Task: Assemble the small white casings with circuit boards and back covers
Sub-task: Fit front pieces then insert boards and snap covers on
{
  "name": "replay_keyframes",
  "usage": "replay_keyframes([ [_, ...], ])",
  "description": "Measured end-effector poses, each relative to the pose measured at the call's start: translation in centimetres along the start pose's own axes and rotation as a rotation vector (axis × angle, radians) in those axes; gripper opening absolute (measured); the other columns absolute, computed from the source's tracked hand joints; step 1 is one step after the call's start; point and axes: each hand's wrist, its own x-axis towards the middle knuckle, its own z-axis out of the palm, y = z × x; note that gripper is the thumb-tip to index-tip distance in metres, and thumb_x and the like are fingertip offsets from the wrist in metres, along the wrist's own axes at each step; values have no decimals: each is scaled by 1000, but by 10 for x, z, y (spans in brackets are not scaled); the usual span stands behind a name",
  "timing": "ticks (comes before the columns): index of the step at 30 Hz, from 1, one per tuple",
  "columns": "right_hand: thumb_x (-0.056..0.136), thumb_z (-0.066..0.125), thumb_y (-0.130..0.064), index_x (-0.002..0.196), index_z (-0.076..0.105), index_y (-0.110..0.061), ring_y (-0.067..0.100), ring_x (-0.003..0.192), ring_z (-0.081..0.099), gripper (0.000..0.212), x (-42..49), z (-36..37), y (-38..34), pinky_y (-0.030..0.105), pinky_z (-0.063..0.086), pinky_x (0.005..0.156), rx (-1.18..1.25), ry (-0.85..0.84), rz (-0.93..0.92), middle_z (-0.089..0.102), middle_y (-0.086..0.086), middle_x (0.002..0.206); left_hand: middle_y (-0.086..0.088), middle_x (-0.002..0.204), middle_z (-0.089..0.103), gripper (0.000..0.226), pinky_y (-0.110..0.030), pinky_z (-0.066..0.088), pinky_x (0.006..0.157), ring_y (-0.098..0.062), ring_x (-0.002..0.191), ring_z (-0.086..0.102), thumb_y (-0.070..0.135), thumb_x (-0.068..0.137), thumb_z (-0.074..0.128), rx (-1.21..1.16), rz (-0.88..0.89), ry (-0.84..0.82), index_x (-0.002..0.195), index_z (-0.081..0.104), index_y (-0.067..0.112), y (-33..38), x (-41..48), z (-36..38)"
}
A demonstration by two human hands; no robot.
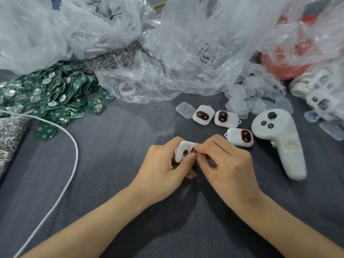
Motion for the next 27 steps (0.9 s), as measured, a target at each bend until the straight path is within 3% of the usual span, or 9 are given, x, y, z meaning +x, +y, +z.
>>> replay_keyframes([
  [7,79,69,1,73,69,-1,20,58,59,6,2,-2,5,35,48,53,121,-72,43,62,7,69,1,64,68,5,-20,54,58,-3,57,68,5,93,58,59,48,-3,90,62,4,1,0,-3],
  [12,74,74,5,73,69,-13,16,62,67,19,15,-10,13,25,56,60,774,-256,491,68,3,73,5,57,65,10,-25,50,55,-3,52,63,14,89,56,232,154,-21,82,59,6,3,2,-10],
  [15,75,72,-6,87,68,-16,18,63,68,16,14,-13,17,24,55,59,932,-348,588,69,-1,91,6,58,65,8,-26,49,56,-5,53,62,13,90,58,286,220,-46,87,62,8,2,3,-13],
  [17,80,70,-7,97,69,-19,16,64,69,21,12,-12,16,21,54,59,903,-389,565,72,-1,84,5,60,67,7,-20,50,56,-3,55,65,14,93,57,199,204,-68,90,62,9,3,3,-15],
  [19,80,69,-12,95,71,-18,13,63,68,16,15,-12,14,20,53,58,894,-343,551,72,0,75,-2,65,69,3,-19,52,57,-10,57,69,13,94,59,-59,100,-69,94,58,10,4,5,-14],
  [22,77,67,-19,90,70,-15,11,56,65,14,18,-12,14,19,52,53,952,-229,608,71,1,68,-10,79,73,23,-25,56,63,-23,68,72,13,85,58,-455,-60,-59,106,50,8,6,6,-11],
  [27,86,62,0,89,65,-11,9,52,64,12,18,-4,9,17,51,51,950,-178,658,69,2,64,-6,78,73,34,-23,55,66,-17,70,71,7,80,63,-471,-88,-60,111,49,14,6,10,-12],
])
